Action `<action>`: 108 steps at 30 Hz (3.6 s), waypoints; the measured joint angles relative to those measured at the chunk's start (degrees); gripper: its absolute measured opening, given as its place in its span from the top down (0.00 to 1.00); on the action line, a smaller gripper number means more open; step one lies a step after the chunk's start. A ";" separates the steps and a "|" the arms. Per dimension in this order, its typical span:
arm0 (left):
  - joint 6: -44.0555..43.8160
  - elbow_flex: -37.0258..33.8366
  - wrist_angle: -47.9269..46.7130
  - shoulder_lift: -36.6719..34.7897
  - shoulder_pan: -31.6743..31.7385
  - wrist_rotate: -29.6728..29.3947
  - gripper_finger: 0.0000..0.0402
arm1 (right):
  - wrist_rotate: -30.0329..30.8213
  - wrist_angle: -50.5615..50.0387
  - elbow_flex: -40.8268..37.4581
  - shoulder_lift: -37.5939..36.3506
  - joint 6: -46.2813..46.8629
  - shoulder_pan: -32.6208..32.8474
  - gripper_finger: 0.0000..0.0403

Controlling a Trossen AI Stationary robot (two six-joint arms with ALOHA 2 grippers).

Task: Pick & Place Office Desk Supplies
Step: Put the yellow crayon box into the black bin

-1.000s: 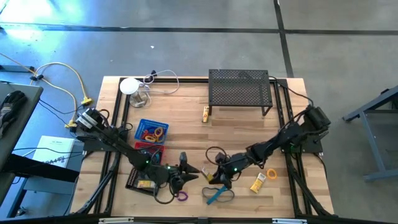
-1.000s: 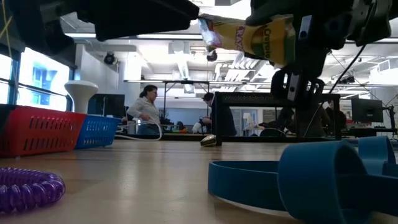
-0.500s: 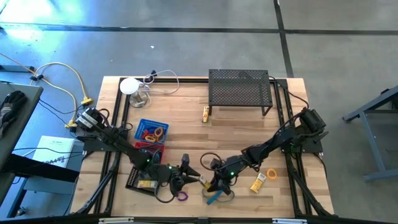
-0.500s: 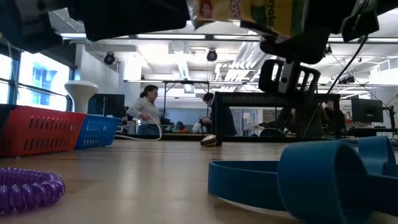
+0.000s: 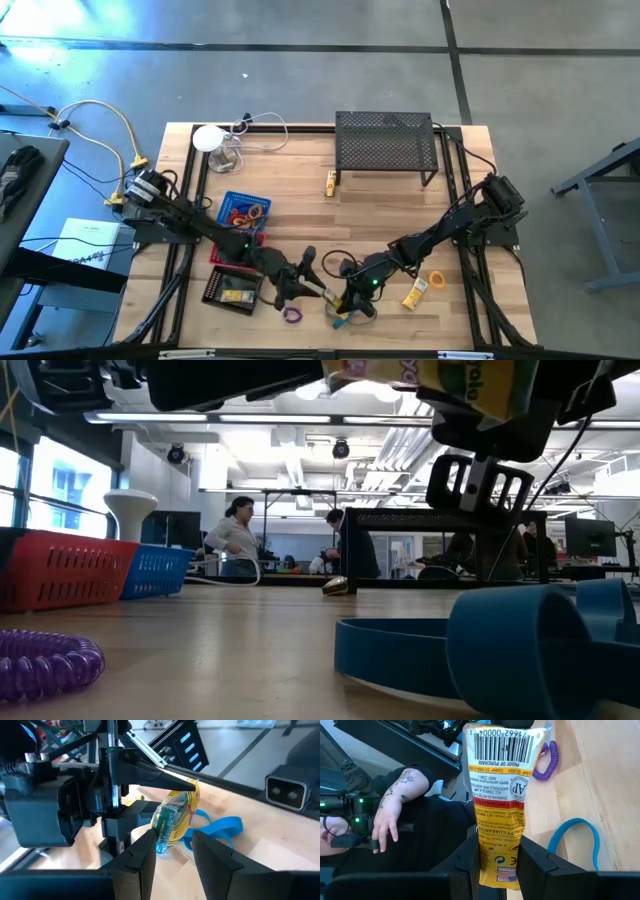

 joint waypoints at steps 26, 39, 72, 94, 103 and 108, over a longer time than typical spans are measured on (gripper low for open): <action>5.08 0.00 1.33 0.02 1.16 2.96 0.70 | -1.86 -0.09 0.00 -0.07 3.17 -0.81 0.77; 10.31 0.31 7.01 5.20 1.65 5.77 0.70 | -1.96 -0.81 -0.11 -0.04 3.34 -1.77 0.77; 7.49 0.15 5.48 4.98 -0.47 -6.31 0.85 | 4.42 0.10 -0.10 -0.04 -5.49 -1.66 0.59; -39.81 0.11 -12.23 -7.59 -4.06 -21.61 0.90 | 8.99 8.03 0.11 -4.14 -29.10 -0.74 0.32; -47.80 0.13 -26.74 -16.44 -6.21 -22.79 0.90 | 14.78 7.74 0.09 -4.76 -30.23 -2.99 0.35; -49.38 0.19 -27.28 -16.09 -6.56 -22.06 0.90 | 19.99 8.92 0.07 -4.89 -35.97 -4.23 0.39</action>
